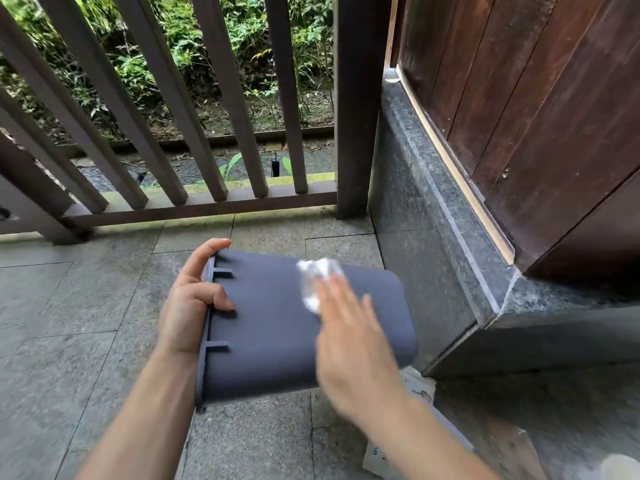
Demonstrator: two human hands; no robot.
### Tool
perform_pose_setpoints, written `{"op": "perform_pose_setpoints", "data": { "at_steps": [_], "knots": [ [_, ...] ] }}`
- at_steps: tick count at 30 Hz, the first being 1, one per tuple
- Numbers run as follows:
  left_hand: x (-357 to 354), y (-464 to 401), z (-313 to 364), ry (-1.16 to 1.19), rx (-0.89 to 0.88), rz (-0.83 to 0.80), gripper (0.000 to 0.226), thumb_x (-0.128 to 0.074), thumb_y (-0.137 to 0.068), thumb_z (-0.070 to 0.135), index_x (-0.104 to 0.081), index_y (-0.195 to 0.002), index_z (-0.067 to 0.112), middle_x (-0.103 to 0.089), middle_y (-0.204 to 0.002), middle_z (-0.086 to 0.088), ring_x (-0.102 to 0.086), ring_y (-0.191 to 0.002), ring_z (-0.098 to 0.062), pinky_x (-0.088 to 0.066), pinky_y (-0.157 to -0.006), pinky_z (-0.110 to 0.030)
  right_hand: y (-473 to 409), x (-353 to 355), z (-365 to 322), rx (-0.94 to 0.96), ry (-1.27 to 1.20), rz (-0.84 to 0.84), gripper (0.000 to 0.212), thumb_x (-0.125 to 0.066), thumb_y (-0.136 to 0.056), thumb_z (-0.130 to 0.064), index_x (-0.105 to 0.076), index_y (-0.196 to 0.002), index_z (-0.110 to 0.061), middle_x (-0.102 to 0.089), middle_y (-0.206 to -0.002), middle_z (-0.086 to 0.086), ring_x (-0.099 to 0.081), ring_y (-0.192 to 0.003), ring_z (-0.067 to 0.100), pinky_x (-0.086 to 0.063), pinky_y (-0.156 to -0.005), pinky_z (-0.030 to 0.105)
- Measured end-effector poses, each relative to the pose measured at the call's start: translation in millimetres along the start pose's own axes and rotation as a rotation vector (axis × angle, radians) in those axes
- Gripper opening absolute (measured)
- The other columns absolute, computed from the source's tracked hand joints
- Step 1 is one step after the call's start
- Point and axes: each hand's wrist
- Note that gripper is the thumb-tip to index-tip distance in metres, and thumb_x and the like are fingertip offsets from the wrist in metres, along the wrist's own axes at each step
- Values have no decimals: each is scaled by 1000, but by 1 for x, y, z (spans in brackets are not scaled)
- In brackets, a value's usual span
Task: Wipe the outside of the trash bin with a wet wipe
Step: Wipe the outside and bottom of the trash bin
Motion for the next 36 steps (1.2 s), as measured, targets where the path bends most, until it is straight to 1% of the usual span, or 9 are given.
{"op": "perform_pose_setpoints", "data": {
  "at_steps": [6,15,18,20,22,26,29,32,36],
  "knots": [
    [0,-3,-2,-108,-28,70,86,-50,-32,3,-74,-105,40,-70,-81,13,-56,-68,-17,-42,-58,-29,28,-32,-36,304,14,-8,67,-35,-95,-34,-16,-156,-14,-7,-164,-1,2,-150,11,-7,-118,57],
    [-14,1,-3,6,-26,38,93,-51,-32,-1,-73,-114,36,-63,-104,-8,-50,-78,-30,-40,-56,-31,-11,1,53,-321,-28,63,58,-18,-101,-29,-2,-157,-21,5,-164,-8,9,-148,4,7,-120,41],
    [-11,5,3,-71,-25,51,93,-52,-35,-1,-73,-115,41,-65,-113,-4,-57,-79,-28,-48,-53,-30,-15,14,66,-414,-120,45,55,-26,-101,-15,-19,-155,-19,-16,-163,-1,-13,-149,16,-18,-118,38],
    [-11,9,7,-110,-27,12,94,-53,-40,-4,-72,-118,44,-68,-114,-4,-62,-79,-25,-53,-57,-31,-17,28,74,-503,-223,87,54,-32,-98,-11,-33,-151,-23,-42,-151,6,-41,-135,27,-38,-97,34],
    [-15,14,12,-138,-25,-79,98,-55,-42,-7,-70,-123,45,-68,-107,-13,-62,-82,-32,-52,-69,-39,-15,36,68,-427,-278,137,54,-38,-96,-12,-41,-148,-26,-59,-135,4,-56,-118,25,-39,-83,26],
    [-33,23,8,-273,-73,-250,105,-59,-46,-8,-60,-134,50,-68,-109,-17,-65,-81,-36,-53,-64,-38,-17,29,36,-110,-346,152,49,-51,-92,-31,-53,-140,-23,-53,-139,-15,-37,-128,-7,-19,-91,-8],
    [-47,25,-8,-356,-8,-336,108,-60,-60,-13,-42,-148,46,-78,-98,-7,-73,-80,-33,-57,-60,-34,-20,14,24,-102,-450,82,55,-50,-87,-56,-50,-138,-37,-53,-127,-33,-43,-112,-24,-30,-93,1],
    [-59,24,-24,-503,74,-377,108,-60,-70,-13,-30,-152,52,-77,-98,-17,-69,-87,-50,-53,-68,-44,-21,9,32,-267,-533,-57,59,-43,-85,-68,-57,-134,-36,-62,-130,-19,-52,-121,-3,-39,-106,28],
    [-66,21,-33,-633,154,-404,107,-63,-62,2,-32,-144,64,-70,-93,-29,-62,-69,-50,-49,-67,-50,-18,13,39,-306,-563,-126,38,-46,-97,-43,-64,-127,-28,-68,-123,-12,-57,-119,6,-41,-107,36]
  ]
}}
Point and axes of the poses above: each hand's wrist, its own y-axis away from the middle knuckle, its own x-axis out of the back of the hand, z = x × y
